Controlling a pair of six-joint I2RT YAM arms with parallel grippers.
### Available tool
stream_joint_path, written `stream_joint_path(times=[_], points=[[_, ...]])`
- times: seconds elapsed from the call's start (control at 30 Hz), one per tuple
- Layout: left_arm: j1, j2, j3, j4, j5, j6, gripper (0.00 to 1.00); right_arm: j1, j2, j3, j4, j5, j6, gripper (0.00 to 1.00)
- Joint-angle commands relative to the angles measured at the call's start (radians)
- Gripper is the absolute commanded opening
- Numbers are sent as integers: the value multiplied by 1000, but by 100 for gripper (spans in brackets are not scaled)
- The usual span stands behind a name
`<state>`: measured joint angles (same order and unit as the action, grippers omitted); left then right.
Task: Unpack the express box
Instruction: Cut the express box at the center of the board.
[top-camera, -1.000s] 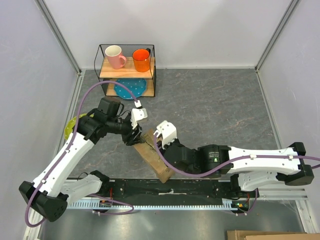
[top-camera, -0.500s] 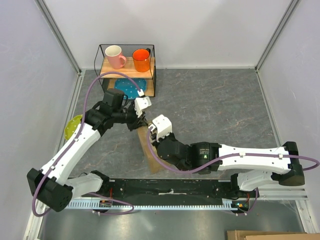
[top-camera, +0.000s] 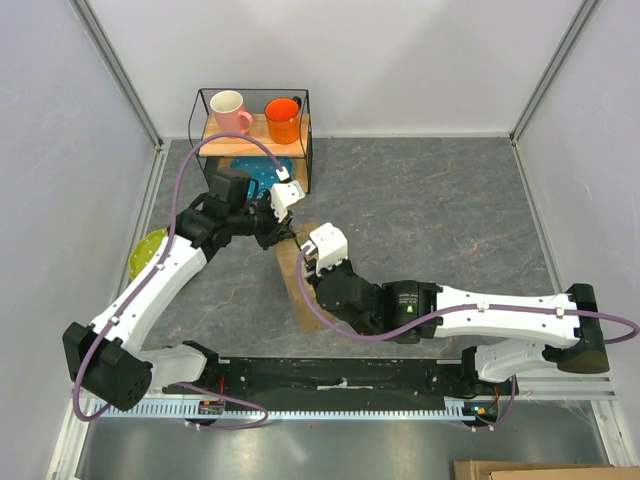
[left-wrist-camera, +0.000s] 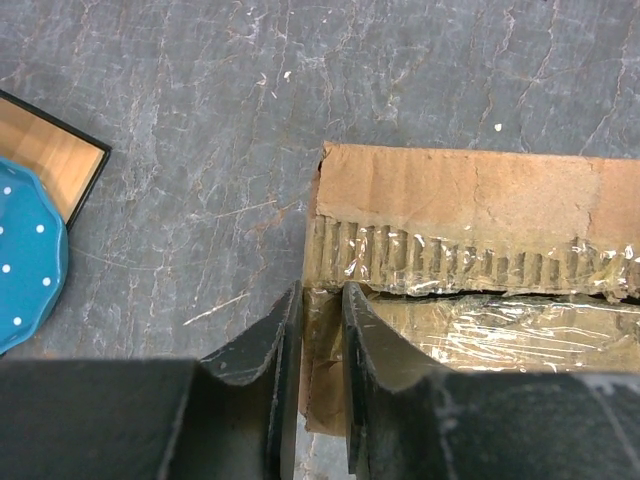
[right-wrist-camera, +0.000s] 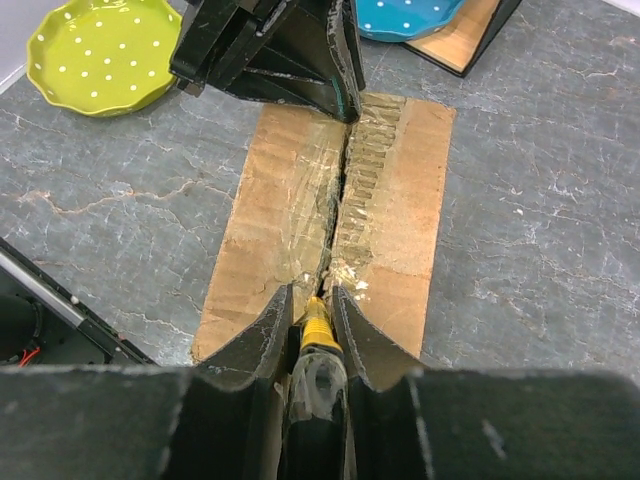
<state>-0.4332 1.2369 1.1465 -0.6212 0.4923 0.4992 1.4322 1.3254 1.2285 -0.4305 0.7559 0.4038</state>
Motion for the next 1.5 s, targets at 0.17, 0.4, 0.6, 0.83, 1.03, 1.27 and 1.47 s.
stream_joint_path(times=[0.17, 0.4, 0.6, 0.83, 1.03, 1.27, 1.47], points=[[25, 69, -93, 66, -446, 35, 2, 27, -83, -32, -223, -194, 127, 0], [-7, 62, -119, 84, -489, 35, 2, 36, -123, -57, -249, -240, 176, 0], [-24, 49, -131, 97, -541, 45, 2, 57, -124, -34, -292, -240, 198, 0], [-44, 19, -145, 97, -546, 42, 2, 74, -147, -17, -313, -224, 225, 0], [-79, -30, -120, 66, -522, 15, 2, 77, -163, -35, -320, -201, 236, 0], [-119, -89, -19, -31, -328, -73, 2, 77, -235, -20, -408, -127, 262, 0], [-121, -91, 71, -87, -276, -113, 7, 77, -350, -53, -450, -112, 309, 0]])
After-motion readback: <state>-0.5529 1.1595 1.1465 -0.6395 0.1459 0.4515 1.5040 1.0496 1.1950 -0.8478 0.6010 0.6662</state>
